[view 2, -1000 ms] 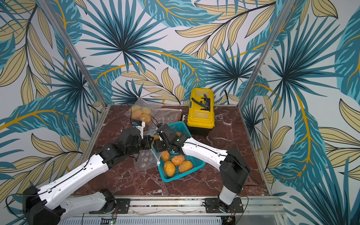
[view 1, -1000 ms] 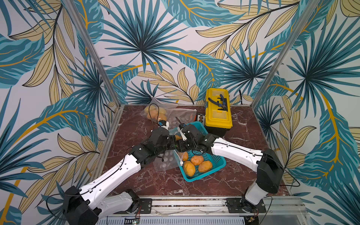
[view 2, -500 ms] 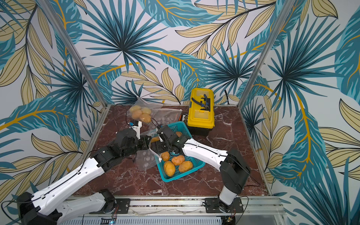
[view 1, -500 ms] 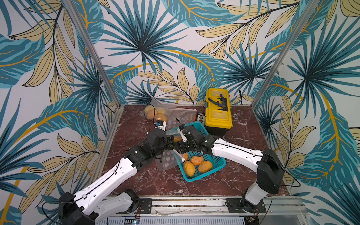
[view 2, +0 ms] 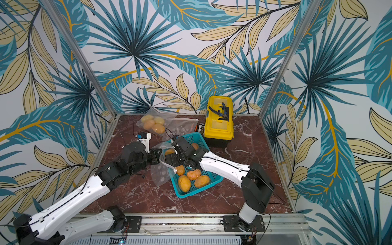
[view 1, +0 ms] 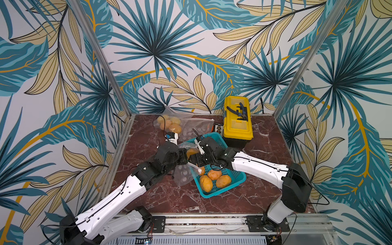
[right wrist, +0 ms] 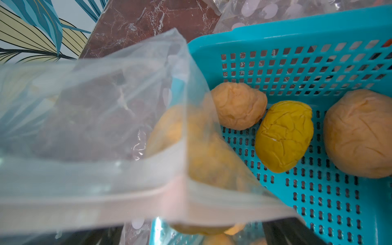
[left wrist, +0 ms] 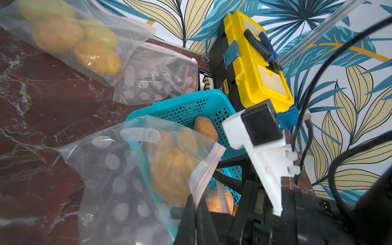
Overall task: Put the potatoes into a zipper bag and zip it
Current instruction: Place the potato into the zipper food storage bag.
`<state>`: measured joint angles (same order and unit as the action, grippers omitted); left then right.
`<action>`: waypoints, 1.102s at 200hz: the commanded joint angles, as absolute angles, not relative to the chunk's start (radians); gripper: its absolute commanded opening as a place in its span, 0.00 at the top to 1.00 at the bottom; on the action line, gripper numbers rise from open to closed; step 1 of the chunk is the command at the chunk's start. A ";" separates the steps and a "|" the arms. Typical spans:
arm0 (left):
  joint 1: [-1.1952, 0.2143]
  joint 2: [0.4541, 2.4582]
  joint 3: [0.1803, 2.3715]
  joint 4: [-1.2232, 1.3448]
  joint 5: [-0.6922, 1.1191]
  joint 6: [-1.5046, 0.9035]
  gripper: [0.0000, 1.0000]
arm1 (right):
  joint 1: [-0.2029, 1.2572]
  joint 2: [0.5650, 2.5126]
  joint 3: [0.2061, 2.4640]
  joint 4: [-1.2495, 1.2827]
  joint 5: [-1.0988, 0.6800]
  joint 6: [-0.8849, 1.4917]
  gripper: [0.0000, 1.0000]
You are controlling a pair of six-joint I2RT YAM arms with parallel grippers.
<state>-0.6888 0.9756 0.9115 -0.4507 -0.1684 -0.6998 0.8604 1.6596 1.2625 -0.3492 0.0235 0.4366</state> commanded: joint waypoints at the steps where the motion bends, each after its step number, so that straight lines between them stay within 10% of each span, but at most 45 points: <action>1: -0.691 0.934 0.905 -0.455 -0.234 -0.700 1.00 | 0.864 1.635 1.235 -0.362 0.054 0.434 0.03; 180: -0.691 0.967 0.909 -0.455 -0.248 -0.714 1.00 | 0.854 1.432 1.136 -0.314 0.110 0.419 0.01; 220: -0.692 0.993 0.921 -0.455 -0.235 -0.704 1.00 | 0.847 1.431 1.134 -0.301 0.130 0.428 0.22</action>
